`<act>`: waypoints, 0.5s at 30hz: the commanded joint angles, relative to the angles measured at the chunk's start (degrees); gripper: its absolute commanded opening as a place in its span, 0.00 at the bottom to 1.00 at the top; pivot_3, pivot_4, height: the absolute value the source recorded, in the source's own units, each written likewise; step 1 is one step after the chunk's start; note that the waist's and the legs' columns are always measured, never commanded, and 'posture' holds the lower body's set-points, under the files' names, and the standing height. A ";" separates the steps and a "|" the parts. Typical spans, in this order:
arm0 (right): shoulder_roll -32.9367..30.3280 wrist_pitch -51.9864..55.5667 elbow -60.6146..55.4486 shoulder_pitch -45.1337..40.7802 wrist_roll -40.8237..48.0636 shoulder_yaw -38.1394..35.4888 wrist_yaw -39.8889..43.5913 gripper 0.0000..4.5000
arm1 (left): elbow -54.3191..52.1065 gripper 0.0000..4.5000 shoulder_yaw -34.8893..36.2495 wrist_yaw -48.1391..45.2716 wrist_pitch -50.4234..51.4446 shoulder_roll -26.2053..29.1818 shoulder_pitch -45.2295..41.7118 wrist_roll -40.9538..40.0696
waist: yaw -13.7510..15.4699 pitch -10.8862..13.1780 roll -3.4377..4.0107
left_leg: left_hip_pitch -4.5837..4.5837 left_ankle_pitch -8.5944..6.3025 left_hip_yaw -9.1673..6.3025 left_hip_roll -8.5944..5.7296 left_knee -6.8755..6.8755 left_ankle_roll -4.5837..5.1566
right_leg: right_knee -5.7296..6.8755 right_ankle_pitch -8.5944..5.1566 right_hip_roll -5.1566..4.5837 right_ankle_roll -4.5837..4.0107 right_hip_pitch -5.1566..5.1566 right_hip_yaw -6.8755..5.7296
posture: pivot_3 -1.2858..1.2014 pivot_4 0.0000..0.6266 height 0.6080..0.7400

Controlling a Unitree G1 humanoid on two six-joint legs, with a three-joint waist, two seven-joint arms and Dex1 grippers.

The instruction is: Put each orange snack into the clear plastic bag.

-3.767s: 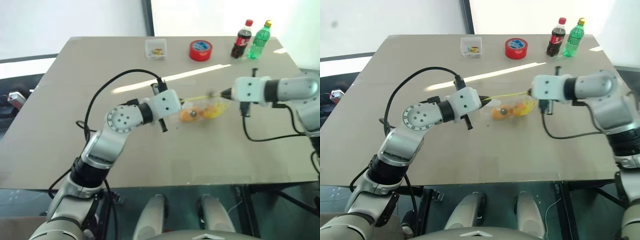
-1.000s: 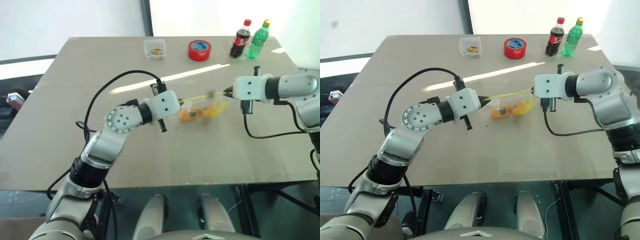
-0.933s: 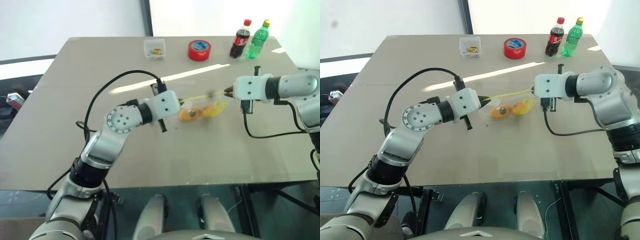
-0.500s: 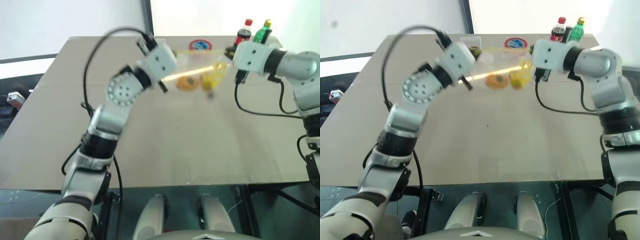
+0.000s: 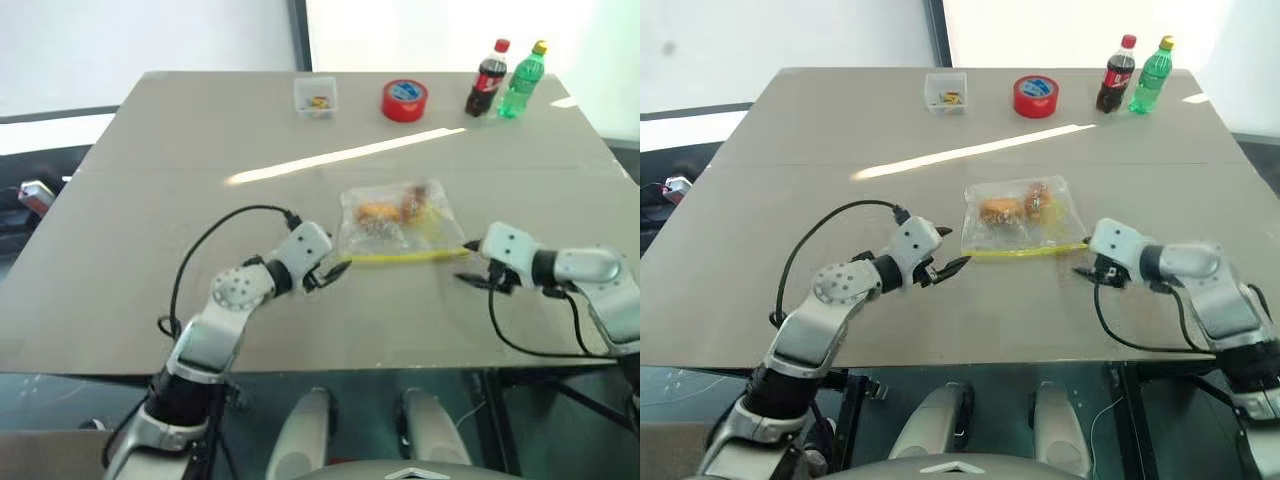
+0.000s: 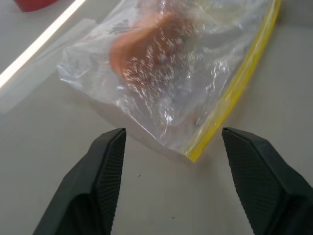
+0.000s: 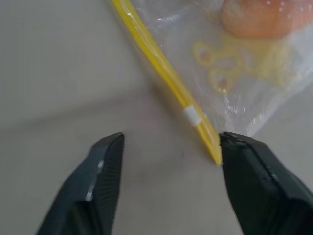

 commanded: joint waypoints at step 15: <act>-6.53 5.98 2.52 8.42 20.12 -21.99 9.67 0.73 | -19.60 0.69 38.01 -3.18 15.32 7.79 19.68 -31.46 | -0.13 -0.03 -0.01 | 0.38 -0.05 0.25 0.23 -0.05 0.05 | -0.21 -0.09 0.01 -0.12 0.44 -0.07 | 0.52 0.24 1.00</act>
